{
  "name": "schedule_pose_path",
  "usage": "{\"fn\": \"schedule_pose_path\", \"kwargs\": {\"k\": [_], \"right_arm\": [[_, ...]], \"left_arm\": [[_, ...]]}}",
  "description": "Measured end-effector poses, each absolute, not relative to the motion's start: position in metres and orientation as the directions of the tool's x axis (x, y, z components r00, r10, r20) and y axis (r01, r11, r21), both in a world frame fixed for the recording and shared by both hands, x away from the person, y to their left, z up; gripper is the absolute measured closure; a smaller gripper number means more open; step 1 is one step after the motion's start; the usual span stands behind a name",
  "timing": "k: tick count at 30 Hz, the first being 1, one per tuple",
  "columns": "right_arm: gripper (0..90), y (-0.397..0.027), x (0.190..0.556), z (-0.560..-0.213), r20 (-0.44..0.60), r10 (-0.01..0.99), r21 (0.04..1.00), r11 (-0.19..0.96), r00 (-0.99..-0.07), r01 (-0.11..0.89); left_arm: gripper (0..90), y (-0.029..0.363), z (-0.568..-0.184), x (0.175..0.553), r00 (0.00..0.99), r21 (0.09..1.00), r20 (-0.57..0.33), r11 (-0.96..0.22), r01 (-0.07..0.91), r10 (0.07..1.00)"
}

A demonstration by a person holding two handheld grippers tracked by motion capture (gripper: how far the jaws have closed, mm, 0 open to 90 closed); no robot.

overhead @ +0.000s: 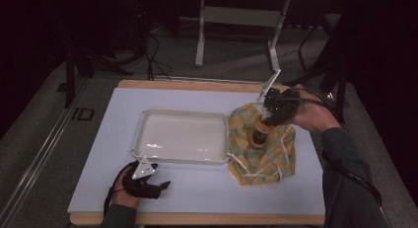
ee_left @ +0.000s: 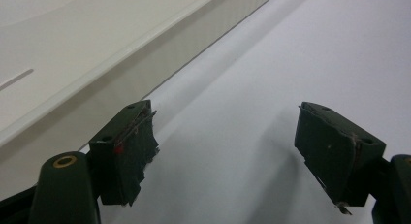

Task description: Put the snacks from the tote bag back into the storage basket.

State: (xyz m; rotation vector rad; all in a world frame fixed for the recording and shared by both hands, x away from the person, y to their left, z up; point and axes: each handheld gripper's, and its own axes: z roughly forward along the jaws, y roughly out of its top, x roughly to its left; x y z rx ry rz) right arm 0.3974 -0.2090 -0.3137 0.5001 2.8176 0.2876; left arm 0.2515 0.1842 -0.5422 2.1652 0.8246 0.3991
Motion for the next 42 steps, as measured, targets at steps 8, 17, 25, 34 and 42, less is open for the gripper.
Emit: {"fn": "schedule_pose_path", "kwargs": {"k": [8, 17, 25, 34, 42], "right_arm": [[58.9, -0.205, 0.397, -0.305, -0.233, 0.358, 0.25, 0.92, -0.904, 0.3], [58.9, -0.199, 0.398, -0.301, -0.234, 0.345, 0.251, 0.925, -0.909, 0.287], [58.9, -0.195, 0.397, -0.292, -0.25, 0.343, 0.272, 0.922, -0.905, 0.274], [58.9, -0.189, 0.396, -0.283, -0.257, 0.328, 0.276, 0.926, -0.909, 0.257], [58.9, -0.184, 0.394, -0.278, -0.25, 0.321, 0.294, 0.924, -0.913, 0.245]], "left_arm": [[22.3, 0.184, -0.542, 0.251, 0.741, 0.758, 0.015, -0.491, 0.43, 0.672], [22.4, 0.184, -0.542, 0.251, 0.74, 0.758, 0.014, -0.49, 0.43, 0.672], [22.4, 0.184, -0.542, 0.251, 0.741, 0.759, 0.015, -0.49, 0.429, 0.672], [22.4, 0.184, -0.542, 0.251, 0.743, 0.758, 0.016, -0.493, 0.428, 0.669], [22.4, 0.184, -0.542, 0.251, 0.742, 0.759, 0.014, -0.491, 0.428, 0.67]]}}
